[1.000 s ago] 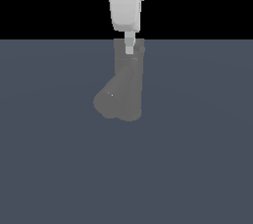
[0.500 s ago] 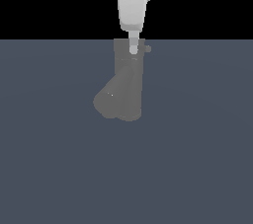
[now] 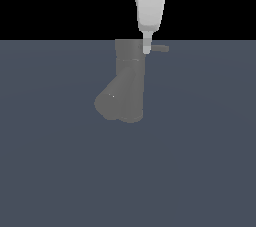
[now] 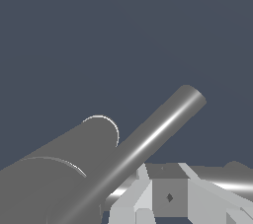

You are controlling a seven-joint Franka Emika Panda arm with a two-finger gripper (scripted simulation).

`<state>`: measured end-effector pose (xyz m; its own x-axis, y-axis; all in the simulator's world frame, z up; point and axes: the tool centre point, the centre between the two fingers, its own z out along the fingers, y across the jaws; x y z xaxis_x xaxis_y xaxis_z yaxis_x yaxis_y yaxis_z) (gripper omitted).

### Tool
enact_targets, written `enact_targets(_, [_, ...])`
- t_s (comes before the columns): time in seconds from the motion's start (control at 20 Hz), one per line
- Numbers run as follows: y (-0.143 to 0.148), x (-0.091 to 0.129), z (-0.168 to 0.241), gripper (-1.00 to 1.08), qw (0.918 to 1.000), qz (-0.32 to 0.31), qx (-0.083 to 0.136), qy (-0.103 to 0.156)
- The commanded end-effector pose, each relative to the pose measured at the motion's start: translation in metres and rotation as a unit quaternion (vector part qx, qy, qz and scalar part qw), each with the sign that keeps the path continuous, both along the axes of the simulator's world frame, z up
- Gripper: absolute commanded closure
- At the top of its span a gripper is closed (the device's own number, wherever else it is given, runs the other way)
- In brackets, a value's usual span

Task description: Turn on the faucet by rotating a designated handle.

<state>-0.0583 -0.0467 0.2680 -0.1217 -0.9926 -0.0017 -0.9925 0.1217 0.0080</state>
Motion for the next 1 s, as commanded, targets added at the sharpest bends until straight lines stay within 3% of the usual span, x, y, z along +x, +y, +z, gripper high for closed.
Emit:
enact_targets(0.0, [-0.026, 0.007, 0.000, 1.08, 0.9998, -0.018, -0.002, -0.004])
enact_targets(0.95, [-0.073, 0.033, 0.000, 1.08, 0.9996, -0.028, -0.001, -0.004])
